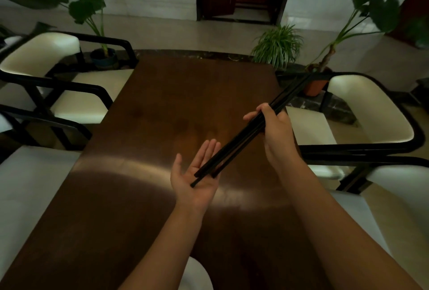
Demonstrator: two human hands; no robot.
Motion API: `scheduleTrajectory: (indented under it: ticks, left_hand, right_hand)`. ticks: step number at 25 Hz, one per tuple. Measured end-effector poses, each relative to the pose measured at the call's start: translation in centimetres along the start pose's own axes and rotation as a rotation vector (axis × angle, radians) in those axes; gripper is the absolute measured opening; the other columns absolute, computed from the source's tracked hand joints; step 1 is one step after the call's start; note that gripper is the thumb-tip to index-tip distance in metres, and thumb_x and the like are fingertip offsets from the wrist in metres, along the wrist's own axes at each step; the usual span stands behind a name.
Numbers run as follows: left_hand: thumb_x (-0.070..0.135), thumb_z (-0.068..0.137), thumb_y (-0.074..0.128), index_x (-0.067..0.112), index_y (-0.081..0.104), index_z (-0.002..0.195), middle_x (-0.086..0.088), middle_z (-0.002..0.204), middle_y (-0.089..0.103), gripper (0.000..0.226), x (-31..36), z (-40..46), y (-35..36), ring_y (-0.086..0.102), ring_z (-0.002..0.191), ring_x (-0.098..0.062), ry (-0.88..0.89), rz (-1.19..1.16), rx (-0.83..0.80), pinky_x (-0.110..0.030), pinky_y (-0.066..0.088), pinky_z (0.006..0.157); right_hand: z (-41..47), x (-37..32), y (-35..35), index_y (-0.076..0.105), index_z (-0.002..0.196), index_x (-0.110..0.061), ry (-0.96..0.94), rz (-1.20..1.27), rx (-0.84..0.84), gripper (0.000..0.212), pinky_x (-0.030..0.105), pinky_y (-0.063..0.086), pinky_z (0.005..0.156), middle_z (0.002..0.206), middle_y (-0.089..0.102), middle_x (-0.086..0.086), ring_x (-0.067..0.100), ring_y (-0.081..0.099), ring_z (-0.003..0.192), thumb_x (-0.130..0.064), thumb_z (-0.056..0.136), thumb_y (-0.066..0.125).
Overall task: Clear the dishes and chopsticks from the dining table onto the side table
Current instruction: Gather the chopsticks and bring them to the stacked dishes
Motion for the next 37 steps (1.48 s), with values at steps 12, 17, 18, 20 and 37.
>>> scheduleTrajectory:
  ticks: [12, 17, 18, 20, 37]
  left_hand:
    - [0.051, 0.093, 0.035, 0.004, 0.066, 0.109, -0.018, 0.115, 0.065, 0.058, -1.3, -1.3, 0.5, 0.062, 0.101, -0.027, 0.059, 0.144, 0.244, -0.038, 0.045, 0.088]
    - [0.044, 0.095, 0.032, 0.002, 0.063, 0.111, -0.020, 0.117, 0.065, 0.054, -1.2, -1.7, 0.9, 0.065, 0.105, -0.031, 0.034, 0.070, 0.163, -0.039, 0.049, 0.089]
    - [0.043, 0.096, 0.032, 0.002, 0.062, 0.113, -0.020, 0.116, 0.066, 0.054, -1.1, -1.7, 0.8, 0.065, 0.105, -0.032, 0.035, 0.060, 0.150, -0.039, 0.050, 0.088]
    - [0.043, 0.096, 0.031, 0.002, 0.060, 0.115, -0.019, 0.115, 0.067, 0.054, -0.7, -1.7, 0.7, 0.065, 0.104, -0.031, 0.039, 0.066, 0.133, -0.039, 0.051, 0.087]
    - [0.017, 0.097, 0.040, 0.006, 0.064, 0.102, -0.006, 0.076, 0.070, 0.026, 5.0, -13.8, -3.0, 0.063, 0.057, -0.007, -0.096, 0.935, 0.109, -0.018, 0.050, 0.048]
  right_hand:
    - [-3.4, -2.9, 3.3, 0.053, 0.092, -0.014, 0.118, 0.404, -0.149, 0.016, 0.036, 0.056, 0.081, 0.075, 0.072, 0.004, 0.021, 0.071, 0.082, -0.019, 0.097, 0.039]
    - [-3.7, -3.2, 3.1, 0.057, 0.114, -0.015, 0.155, 0.415, -0.251, 0.031, 0.036, 0.049, 0.092, 0.112, 0.069, 0.007, 0.020, 0.066, 0.103, -0.032, 0.097, 0.037]
    - [-3.8, -3.2, 3.1, 0.054, 0.119, -0.016, 0.165, 0.414, -0.272, 0.035, 0.036, 0.046, 0.095, 0.117, 0.066, 0.007, 0.019, 0.065, 0.106, -0.035, 0.097, 0.034]
    - [-3.6, -3.1, 3.1, 0.049, 0.126, -0.017, 0.183, 0.419, -0.293, 0.041, 0.034, 0.042, 0.098, 0.123, 0.063, 0.005, 0.017, 0.062, 0.110, -0.038, 0.098, 0.030]
    - [-7.5, 0.1, 1.8, 0.055, 0.080, -0.017, 0.153, -0.174, -0.115, 0.019, 0.021, 0.047, 0.055, 0.075, 0.060, -0.001, 0.010, 0.058, 0.067, -0.023, 0.095, 0.045]
Point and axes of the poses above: each hand's wrist, its own z-axis towards the middle knuckle, its own y-axis out of the palm, x = y × z, the point moved 3 cm from there along z, towards the middle knuckle
